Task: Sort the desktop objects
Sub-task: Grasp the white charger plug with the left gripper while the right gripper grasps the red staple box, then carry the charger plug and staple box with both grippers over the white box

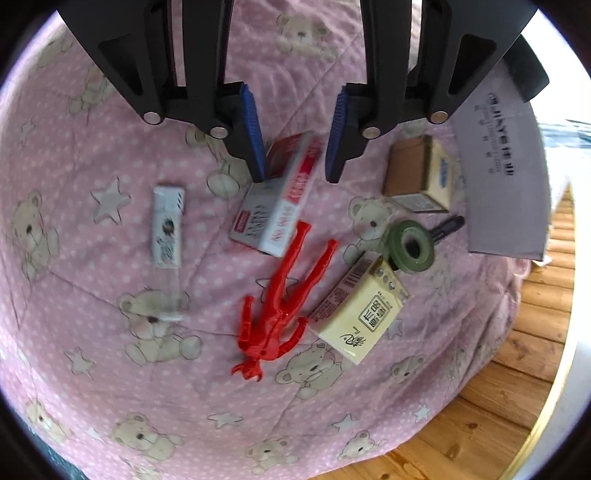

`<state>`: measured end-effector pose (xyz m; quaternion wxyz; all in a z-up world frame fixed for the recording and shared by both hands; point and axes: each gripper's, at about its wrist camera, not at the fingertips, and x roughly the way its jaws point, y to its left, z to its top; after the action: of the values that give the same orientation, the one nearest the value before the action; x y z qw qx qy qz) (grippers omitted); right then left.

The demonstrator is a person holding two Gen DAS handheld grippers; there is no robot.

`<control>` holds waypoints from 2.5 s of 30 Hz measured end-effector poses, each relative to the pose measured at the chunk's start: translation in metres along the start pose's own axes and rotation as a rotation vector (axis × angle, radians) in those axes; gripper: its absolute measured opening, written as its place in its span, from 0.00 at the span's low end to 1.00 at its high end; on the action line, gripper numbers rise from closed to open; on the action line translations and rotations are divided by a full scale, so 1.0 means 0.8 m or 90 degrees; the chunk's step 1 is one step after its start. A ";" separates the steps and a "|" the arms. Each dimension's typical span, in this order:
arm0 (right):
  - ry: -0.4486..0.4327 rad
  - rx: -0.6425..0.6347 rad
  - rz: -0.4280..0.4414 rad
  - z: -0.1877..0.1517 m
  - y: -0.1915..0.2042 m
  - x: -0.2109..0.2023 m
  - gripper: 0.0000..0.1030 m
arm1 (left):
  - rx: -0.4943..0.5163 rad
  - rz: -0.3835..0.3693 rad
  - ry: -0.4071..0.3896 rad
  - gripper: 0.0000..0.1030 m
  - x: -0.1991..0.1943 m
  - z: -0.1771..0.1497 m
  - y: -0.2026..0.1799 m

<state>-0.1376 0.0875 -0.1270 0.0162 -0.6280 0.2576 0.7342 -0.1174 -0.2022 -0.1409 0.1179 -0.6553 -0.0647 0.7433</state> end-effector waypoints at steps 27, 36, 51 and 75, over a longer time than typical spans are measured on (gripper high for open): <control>-0.006 -0.100 0.013 -0.062 0.025 -0.055 0.16 | 0.006 -0.021 -0.059 0.34 -0.065 -0.009 -0.047; -0.010 -0.139 0.020 -0.088 0.049 -0.071 0.16 | 0.012 -0.037 -0.090 0.34 -0.103 -0.021 -0.056; -0.021 -0.214 0.030 -0.119 0.094 -0.099 0.16 | 0.006 -0.063 -0.154 0.34 -0.163 -0.032 -0.058; -0.031 -0.392 0.073 -0.158 0.242 -0.137 0.16 | -0.118 -0.082 -0.270 0.34 -0.263 -0.045 0.029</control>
<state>-0.0664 -0.0981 0.0345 -0.2100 -0.5699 0.0579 0.7923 -0.0598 -0.2810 0.0499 0.0879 -0.4874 -0.1974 0.8460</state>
